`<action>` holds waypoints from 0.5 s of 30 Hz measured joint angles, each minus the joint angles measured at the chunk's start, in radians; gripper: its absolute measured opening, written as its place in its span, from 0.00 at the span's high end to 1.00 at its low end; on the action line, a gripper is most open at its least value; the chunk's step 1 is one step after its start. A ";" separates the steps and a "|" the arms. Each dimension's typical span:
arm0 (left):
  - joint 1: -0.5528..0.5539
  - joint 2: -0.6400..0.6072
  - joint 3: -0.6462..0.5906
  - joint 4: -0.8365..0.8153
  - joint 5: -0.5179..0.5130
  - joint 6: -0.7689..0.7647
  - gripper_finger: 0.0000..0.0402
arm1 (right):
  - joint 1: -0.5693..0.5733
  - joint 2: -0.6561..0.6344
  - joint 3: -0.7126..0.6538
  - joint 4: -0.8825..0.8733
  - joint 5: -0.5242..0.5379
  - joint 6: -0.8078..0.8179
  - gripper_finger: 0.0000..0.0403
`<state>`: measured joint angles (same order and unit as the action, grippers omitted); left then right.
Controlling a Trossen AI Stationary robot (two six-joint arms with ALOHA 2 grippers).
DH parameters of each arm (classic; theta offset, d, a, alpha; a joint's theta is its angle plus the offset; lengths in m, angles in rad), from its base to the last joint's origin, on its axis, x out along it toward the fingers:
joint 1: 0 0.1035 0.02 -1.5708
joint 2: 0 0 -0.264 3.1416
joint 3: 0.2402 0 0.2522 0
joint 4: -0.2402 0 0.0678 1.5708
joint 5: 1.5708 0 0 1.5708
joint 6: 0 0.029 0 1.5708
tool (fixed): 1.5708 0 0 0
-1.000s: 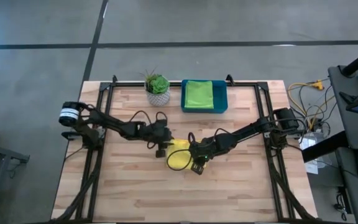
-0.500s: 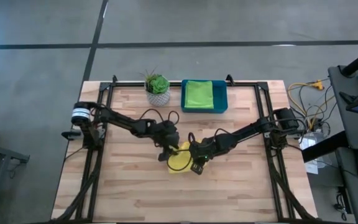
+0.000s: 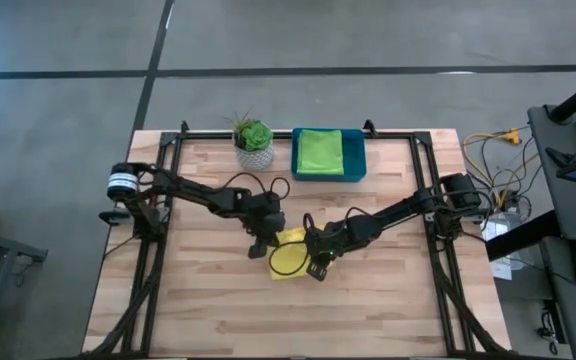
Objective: Fold microfiber towels
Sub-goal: Fold the yellow microfiber towel on top of the green microfiber towel into the dark blue bin
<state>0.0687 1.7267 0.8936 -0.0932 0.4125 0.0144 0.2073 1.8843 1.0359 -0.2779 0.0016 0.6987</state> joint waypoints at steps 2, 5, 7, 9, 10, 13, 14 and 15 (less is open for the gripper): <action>0.005 -0.021 0.002 -0.011 0.000 0.019 0.98 | 0.000 0.000 0.000 0.000 0.001 0.000 0.86; 0.014 -0.064 -0.001 -0.015 0.000 0.026 0.99 | 0.000 0.000 -0.002 0.002 0.003 0.000 0.86; 0.020 -0.088 0.000 -0.018 0.000 0.026 1.00 | 0.000 0.000 -0.003 0.004 0.004 0.000 0.86; 0.029 -0.103 0.000 -0.028 -0.001 0.026 1.00 | 0.000 0.000 -0.004 0.005 0.006 0.000 0.86; 0.033 -0.112 0.000 -0.040 -0.008 0.026 1.00 | 0.000 0.000 -0.004 0.005 0.006 0.000 0.86; 0.045 -0.127 0.015 -0.091 -0.081 0.026 1.00 | 0.000 0.000 -0.004 0.005 0.006 0.001 0.86; 0.050 -0.131 0.020 -0.106 -0.100 0.027 1.00 | 0.000 0.000 -0.004 0.005 0.006 0.002 0.86; 0.055 -0.135 0.024 -0.125 -0.108 0.028 1.00 | 0.000 0.000 -0.004 0.005 0.007 0.005 0.86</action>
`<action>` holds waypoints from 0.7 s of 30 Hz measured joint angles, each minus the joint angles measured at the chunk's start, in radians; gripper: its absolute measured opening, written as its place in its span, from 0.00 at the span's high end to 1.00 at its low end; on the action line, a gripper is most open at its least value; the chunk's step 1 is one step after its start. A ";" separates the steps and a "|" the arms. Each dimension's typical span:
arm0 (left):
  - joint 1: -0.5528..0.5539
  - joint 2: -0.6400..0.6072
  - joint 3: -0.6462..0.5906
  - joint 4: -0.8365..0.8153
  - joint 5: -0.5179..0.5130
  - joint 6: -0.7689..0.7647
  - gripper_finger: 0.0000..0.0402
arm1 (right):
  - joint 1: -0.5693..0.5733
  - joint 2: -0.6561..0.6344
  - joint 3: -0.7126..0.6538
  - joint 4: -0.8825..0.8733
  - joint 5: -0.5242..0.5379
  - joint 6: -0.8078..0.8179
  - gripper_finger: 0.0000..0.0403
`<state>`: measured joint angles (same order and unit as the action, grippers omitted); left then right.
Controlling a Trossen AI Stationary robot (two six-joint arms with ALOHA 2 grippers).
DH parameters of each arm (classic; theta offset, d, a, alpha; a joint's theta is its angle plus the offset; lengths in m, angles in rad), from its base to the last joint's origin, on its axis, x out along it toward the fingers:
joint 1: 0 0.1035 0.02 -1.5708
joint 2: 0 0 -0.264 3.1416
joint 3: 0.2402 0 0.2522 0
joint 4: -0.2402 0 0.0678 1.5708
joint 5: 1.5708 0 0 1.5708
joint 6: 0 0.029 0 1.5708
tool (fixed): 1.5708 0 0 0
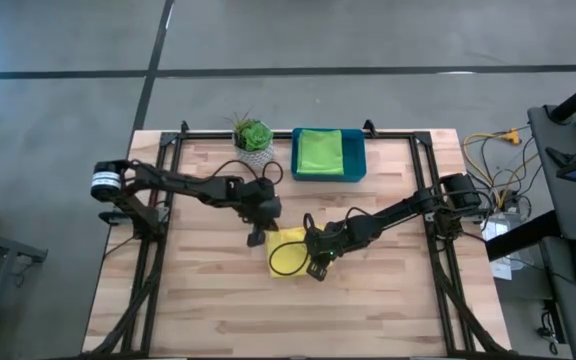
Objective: Fold microfiber towels
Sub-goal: Fold the yellow microfiber towel on top of the green microfiber towel into the dark blue bin
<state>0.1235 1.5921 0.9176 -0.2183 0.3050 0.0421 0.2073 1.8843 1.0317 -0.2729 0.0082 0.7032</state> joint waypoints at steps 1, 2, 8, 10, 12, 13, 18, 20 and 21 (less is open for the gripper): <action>0.003 -0.002 0.007 -0.012 -0.001 0.002 1.00 | 0.000 0.000 0.000 0.000 0.000 0.000 0.86; 0.007 -0.003 0.015 -0.018 -0.004 0.008 1.00 | 0.000 0.000 0.000 0.001 0.000 0.000 0.86; 0.008 0.022 0.047 -0.156 -0.125 0.026 1.00 | 0.000 0.000 0.000 0.000 0.000 0.004 0.86; 0.008 0.022 0.051 -0.172 -0.171 0.024 1.00 | 0.000 0.000 0.000 0.000 0.000 0.004 0.86; 0.009 0.015 0.050 -0.174 -0.178 0.025 1.00 | 0.000 0.000 0.002 -0.001 0.000 0.004 0.86; 0.008 0.013 0.049 -0.173 -0.167 0.026 1.00 | 0.000 0.000 0.002 -0.001 0.000 0.004 0.86; 0.005 0.044 0.041 -0.137 -0.066 0.072 1.00 | 0.000 0.000 0.002 0.000 0.000 0.004 0.86; 0.005 0.059 0.041 -0.136 -0.053 0.073 1.00 | 0.000 0.000 0.002 0.000 0.000 0.004 0.86; 0.005 0.064 0.042 -0.134 -0.051 0.073 1.00 | 0.000 0.000 0.002 0.000 0.000 0.004 0.86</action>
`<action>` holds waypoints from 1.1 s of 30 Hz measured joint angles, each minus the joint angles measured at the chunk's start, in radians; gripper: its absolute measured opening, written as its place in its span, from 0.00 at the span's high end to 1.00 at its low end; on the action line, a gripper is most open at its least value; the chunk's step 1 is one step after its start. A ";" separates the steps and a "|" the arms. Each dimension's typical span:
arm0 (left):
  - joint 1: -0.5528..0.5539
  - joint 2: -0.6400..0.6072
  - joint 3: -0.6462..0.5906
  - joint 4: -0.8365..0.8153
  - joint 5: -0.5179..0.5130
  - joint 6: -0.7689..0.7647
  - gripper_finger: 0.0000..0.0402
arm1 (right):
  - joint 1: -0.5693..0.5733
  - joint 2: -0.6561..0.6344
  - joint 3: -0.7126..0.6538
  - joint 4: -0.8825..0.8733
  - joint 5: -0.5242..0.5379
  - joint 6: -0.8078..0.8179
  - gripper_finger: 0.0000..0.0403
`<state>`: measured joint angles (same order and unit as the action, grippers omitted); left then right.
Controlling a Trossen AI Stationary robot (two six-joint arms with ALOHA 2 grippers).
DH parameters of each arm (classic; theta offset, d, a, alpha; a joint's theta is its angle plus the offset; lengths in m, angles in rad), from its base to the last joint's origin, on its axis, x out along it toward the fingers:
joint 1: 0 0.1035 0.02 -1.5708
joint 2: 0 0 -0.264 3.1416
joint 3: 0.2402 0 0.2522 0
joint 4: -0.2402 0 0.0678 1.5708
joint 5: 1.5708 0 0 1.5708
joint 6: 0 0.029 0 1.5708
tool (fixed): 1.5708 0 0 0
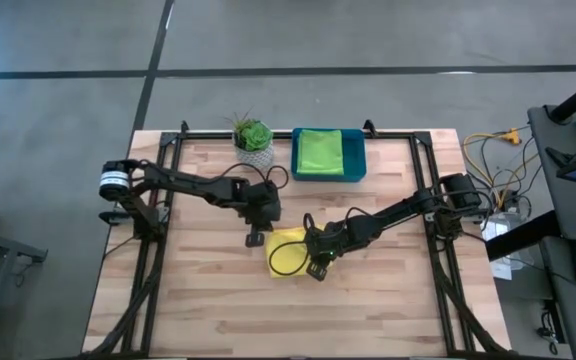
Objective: Fold microfiber towels
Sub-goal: Fold the yellow microfiber towel on top of the green microfiber towel into the dark blue bin
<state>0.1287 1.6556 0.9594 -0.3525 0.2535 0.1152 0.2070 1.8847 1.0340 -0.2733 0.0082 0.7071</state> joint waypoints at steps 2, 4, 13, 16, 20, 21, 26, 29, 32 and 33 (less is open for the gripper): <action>0.000 0.009 0.001 0.011 0.021 0.001 1.00 | 0.000 0.000 0.000 0.000 0.000 0.000 0.86; 0.000 0.023 0.000 0.012 0.071 0.004 1.00 | 0.000 0.000 0.000 0.000 0.000 0.000 0.86; 0.000 -0.042 0.001 -0.004 0.077 -0.019 1.00 | 0.000 0.000 0.000 0.000 0.000 0.011 0.86; -0.006 -0.072 0.001 0.021 0.122 -0.055 1.00 | 0.000 0.000 0.000 0.001 0.000 0.015 0.86; -0.047 -0.045 -0.013 0.106 0.157 -0.081 1.00 | 0.000 0.000 0.000 0.001 0.000 0.015 0.86; -0.057 -0.028 -0.016 0.116 0.149 -0.081 1.00 | 0.000 0.000 0.000 0.000 0.000 0.015 0.86; -0.078 0.079 -0.014 0.023 -0.078 -0.089 1.00 | 0.000 0.000 0.000 -0.004 0.002 0.021 0.86; -0.077 0.068 -0.008 -0.009 -0.256 -0.127 1.00 | 0.000 0.000 0.005 -0.006 0.003 0.027 0.87; -0.073 0.013 -0.015 -0.008 -0.291 -0.136 1.00 | 0.005 -0.020 0.011 -0.026 0.028 0.026 0.87; -0.073 -0.020 -0.014 0.003 -0.290 -0.136 1.00 | 0.009 -0.031 0.012 -0.032 0.055 0.026 0.87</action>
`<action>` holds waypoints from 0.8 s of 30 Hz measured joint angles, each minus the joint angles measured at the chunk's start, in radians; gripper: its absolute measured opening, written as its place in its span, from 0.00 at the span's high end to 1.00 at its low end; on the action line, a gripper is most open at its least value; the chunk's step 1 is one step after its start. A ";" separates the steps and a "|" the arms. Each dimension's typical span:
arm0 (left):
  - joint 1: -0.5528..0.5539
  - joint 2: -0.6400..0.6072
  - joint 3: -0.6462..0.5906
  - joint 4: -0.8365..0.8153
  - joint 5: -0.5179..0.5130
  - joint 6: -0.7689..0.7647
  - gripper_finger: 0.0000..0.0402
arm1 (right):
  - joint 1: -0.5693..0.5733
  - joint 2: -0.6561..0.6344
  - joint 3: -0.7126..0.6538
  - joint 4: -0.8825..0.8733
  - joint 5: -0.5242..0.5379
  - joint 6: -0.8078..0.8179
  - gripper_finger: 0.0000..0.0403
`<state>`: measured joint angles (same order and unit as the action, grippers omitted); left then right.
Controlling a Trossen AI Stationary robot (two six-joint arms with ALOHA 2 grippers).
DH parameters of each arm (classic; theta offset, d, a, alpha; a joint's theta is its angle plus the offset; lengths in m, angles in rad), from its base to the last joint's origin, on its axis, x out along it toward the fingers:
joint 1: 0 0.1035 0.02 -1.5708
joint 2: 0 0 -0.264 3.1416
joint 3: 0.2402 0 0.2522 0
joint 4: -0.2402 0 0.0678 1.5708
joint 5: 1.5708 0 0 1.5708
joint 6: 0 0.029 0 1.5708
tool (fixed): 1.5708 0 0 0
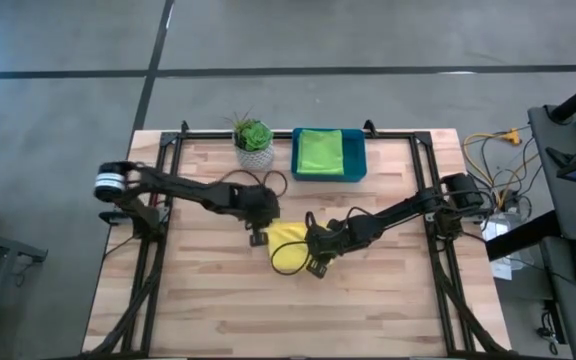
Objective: Fold microfiber towels
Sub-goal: Fold the yellow microfiber towel on top of the green microfiber towel into the dark blue bin
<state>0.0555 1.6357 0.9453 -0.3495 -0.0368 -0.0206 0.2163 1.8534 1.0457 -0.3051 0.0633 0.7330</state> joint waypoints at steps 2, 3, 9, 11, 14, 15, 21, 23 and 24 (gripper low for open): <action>-0.005 -0.057 0.008 0.019 0.006 0.000 1.00 | 0.006 -0.032 0.000 0.002 0.073 0.001 0.87; -0.008 -0.078 0.003 0.033 0.027 0.000 1.00 | 0.006 -0.049 0.000 0.005 0.111 0.002 0.87; -0.040 -0.106 -0.017 0.165 0.297 -0.015 1.00 | -0.040 -0.081 -0.023 -0.011 0.203 -0.002 0.87; -0.060 -0.072 -0.017 0.169 0.336 -0.026 1.00 | -0.072 -0.083 -0.030 -0.004 0.184 -0.003 0.87; -0.090 -0.006 -0.021 0.166 0.433 -0.029 1.00 | -0.109 -0.066 -0.041 -0.017 0.171 0.000 0.87; -0.101 0.013 -0.018 0.174 0.464 -0.034 1.00 | -0.118 -0.061 -0.042 -0.019 0.163 -0.002 0.87; -0.104 0.100 -0.018 0.195 0.580 -0.126 1.00 | -0.146 -0.040 -0.043 -0.087 0.096 -0.026 0.87; -0.103 0.116 -0.017 0.205 0.607 -0.147 1.00 | -0.148 -0.039 -0.041 -0.136 0.099 -0.019 0.87; -0.105 0.124 -0.017 0.203 0.613 -0.158 1.00 | -0.148 -0.039 -0.040 -0.157 0.111 -0.008 0.87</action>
<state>-0.0491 1.7597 0.9285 -0.1461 0.5760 -0.1787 0.0686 1.8145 1.0053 -0.4623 0.1745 0.7247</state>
